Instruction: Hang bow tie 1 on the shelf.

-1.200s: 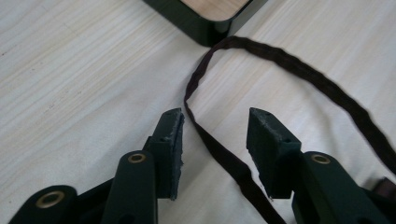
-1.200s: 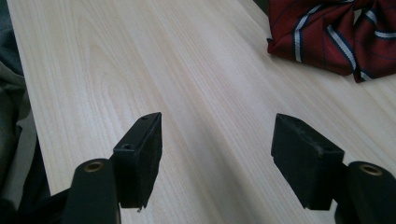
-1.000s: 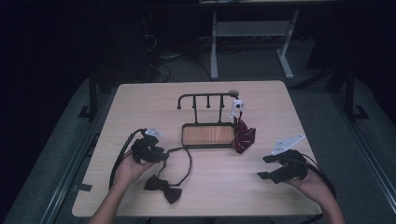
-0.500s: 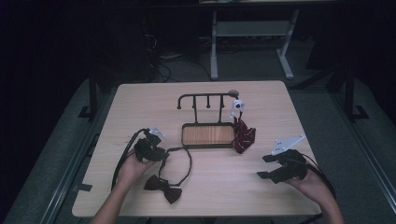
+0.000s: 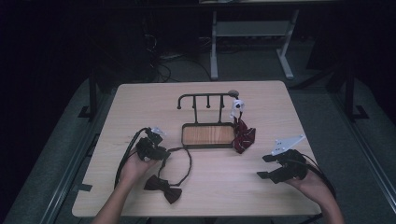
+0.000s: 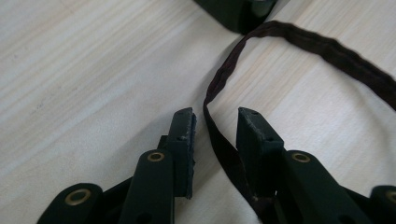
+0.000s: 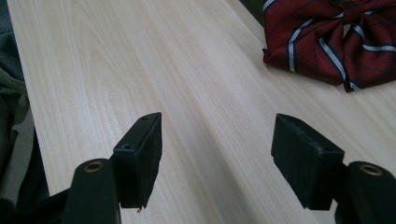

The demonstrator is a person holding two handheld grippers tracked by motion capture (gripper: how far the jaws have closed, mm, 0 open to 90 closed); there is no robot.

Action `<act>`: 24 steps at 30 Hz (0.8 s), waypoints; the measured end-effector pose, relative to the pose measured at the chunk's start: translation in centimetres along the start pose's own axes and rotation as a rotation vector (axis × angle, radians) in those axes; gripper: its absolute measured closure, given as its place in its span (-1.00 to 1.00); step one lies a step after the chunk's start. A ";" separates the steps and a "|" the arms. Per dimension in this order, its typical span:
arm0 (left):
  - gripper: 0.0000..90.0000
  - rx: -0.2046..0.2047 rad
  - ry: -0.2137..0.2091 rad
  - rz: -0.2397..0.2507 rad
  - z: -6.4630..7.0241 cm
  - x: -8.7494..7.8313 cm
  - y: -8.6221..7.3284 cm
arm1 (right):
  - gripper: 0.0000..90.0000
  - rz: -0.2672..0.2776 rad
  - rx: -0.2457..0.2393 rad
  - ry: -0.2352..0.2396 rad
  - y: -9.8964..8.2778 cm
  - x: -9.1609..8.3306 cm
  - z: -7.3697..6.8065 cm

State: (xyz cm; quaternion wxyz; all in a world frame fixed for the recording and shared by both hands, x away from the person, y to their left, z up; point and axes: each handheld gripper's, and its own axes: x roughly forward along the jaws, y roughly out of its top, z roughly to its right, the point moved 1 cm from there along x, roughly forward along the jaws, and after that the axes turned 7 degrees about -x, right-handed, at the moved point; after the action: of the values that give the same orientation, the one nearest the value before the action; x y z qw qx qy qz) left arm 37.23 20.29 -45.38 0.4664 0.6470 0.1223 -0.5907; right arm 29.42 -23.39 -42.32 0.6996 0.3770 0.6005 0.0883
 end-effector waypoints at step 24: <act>0.99 0.067 -0.015 0.019 0.2 -1.4 -0.2 | -0.28 0.007 -0.006 -0.006 0.0 0.5 -0.1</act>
State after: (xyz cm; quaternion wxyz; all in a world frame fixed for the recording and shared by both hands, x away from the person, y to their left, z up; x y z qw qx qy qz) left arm 36.56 20.79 -44.25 0.4509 0.6591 0.0928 -0.5947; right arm 29.47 -23.04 -42.66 0.7022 0.3772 0.5969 0.0914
